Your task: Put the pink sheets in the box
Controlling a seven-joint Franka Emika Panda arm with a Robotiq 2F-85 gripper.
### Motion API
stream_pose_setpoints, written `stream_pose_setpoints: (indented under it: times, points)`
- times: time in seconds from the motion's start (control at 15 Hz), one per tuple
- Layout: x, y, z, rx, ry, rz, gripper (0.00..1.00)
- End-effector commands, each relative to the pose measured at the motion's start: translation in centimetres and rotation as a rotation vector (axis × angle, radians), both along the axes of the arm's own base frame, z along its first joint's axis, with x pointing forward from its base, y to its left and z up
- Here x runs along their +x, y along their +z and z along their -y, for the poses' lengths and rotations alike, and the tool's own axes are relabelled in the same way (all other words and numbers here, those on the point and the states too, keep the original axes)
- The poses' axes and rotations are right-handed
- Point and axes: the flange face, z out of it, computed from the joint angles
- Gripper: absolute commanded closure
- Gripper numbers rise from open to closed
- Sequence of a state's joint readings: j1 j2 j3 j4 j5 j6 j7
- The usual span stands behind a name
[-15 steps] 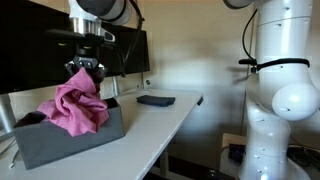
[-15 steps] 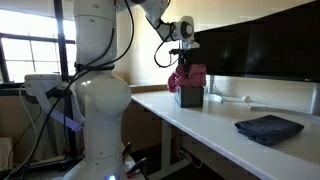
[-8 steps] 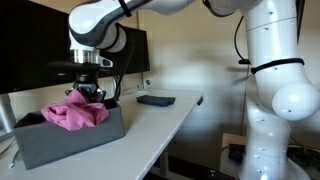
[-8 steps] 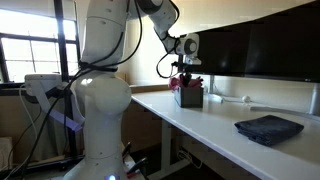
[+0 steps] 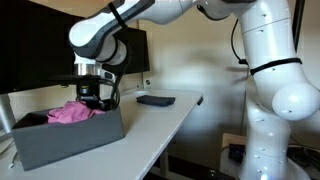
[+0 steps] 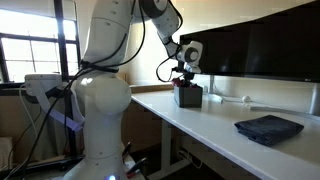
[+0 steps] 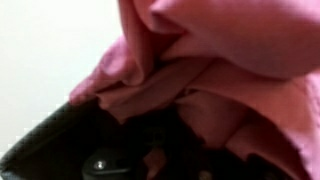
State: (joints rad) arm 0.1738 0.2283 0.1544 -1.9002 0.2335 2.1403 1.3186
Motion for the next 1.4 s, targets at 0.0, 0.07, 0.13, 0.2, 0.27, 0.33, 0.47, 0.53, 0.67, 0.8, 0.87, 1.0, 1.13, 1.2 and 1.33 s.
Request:
stream_pose_setpoints:
  times: [0.0, 0.07, 0.13, 0.2, 0.27, 0.33, 0.47, 0.53, 0.67, 0.8, 0.87, 1.0, 1.13, 1.2, 1.33]
  points:
    - [-1.8, -4.9, -0.2, 0.042, 0.004, -0.074, 0.96]
    - [-2.0, -4.9, -0.2, 0.051, 0.002, -0.078, 0.96]
    - [-2.1, -4.7, -0.3, 0.063, 0.003, -0.078, 0.96]
    - [-2.1, -4.2, -0.6, 0.064, 0.008, -0.072, 0.96]
    - [-2.2, -3.7, -0.8, 0.067, 0.016, -0.070, 0.60]
    - [-2.3, -3.0, -1.2, 0.058, 0.033, -0.062, 0.58]
    - [-2.7, -2.2, -1.9, 0.047, 0.068, -0.065, 0.47]
    - [-3.0, -1.8, -2.4, 0.042, 0.087, -0.067, 0.40]
    - [-3.5, -1.1, -3.3, 0.024, 0.114, -0.065, 0.27]
    - [-3.9, -0.4, -4.1, 0.016, 0.142, -0.061, 0.15]
    - [-4.2, 0.1, -4.6, 0.008, 0.158, -0.058, 0.09]
    - [-4.6, 0.9, -5.4, -0.010, 0.192, -0.052, 0.01]
    - [-5.1, 2.1, -6.5, -0.032, 0.232, -0.031, 0.00]
    - [-5.3, 2.7, -7.0, -0.049, 0.249, -0.020, 0.00]
    - [-5.4, 3.8, -7.7, -0.071, 0.280, 0.007, 0.00]
